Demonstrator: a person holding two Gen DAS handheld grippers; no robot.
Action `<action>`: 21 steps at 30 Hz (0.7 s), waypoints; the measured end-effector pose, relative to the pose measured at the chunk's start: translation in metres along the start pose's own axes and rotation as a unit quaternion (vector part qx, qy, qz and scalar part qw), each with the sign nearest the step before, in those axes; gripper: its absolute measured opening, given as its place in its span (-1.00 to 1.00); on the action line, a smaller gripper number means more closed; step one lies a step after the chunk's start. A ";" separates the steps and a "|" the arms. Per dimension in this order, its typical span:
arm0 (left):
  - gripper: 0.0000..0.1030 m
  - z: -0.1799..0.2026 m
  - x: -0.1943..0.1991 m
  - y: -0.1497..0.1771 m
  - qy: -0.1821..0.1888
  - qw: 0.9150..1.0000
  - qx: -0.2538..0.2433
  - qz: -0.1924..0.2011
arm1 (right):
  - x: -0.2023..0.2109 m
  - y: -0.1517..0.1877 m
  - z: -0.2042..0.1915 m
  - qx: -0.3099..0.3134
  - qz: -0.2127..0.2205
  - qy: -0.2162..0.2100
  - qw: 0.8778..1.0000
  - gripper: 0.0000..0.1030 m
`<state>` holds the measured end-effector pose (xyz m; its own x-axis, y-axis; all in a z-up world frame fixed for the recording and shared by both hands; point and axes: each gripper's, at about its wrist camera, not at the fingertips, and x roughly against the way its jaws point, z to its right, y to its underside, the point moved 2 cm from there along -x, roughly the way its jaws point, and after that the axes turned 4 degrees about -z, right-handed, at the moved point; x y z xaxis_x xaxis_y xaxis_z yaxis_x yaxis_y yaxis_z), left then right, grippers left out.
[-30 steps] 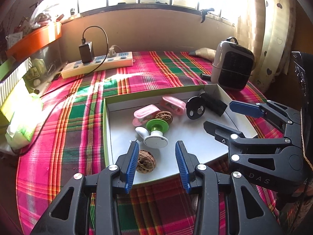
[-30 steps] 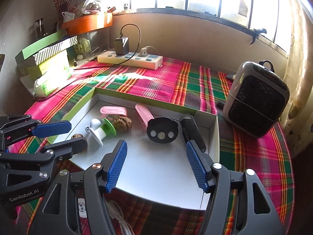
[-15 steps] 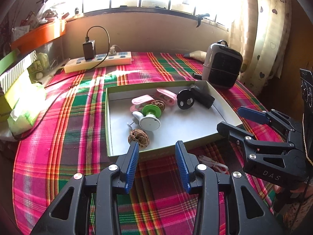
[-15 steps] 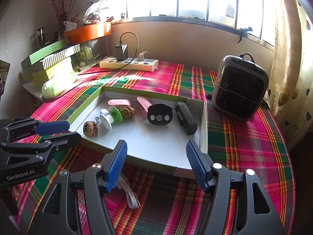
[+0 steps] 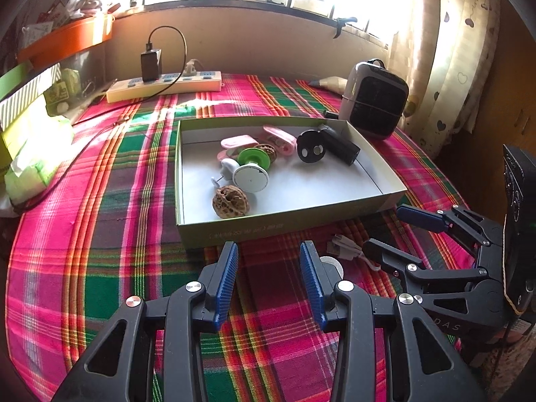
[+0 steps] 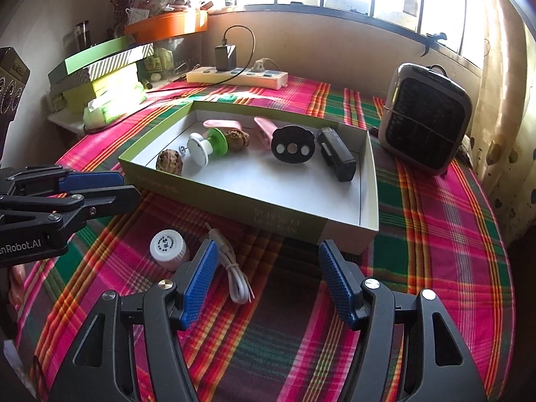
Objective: Organize objects
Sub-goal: 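Withdraw the right tool toward the white USB cable while the left tool reaches the white round container, then close the right tool on the white USB cable while the left tool grasps the white round container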
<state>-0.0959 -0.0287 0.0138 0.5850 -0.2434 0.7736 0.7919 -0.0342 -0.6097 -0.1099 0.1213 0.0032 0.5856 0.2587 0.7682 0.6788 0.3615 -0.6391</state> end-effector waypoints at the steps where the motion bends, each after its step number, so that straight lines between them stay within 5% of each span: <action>1: -0.28 0.000 0.000 0.001 0.000 1.000 0.001 -0.001 | 0.000 0.001 -0.001 0.001 -0.002 -0.003 1.000 0.24; 16: -0.28 -0.003 -0.003 0.004 0.006 1.000 0.010 -0.009 | -0.021 0.000 -0.018 0.047 -0.039 -0.027 0.998 0.23; 21: -0.28 -0.004 -0.005 0.004 0.007 1.000 0.012 -0.012 | -0.025 -0.002 -0.022 0.056 -0.041 -0.033 0.997 0.07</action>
<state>-0.0964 -0.0313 0.0074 0.5632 -0.2567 0.7855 0.8099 -0.0170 -0.5863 -0.1162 0.0944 -0.0149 0.4973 0.2802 0.8211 0.6675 0.4809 -0.5685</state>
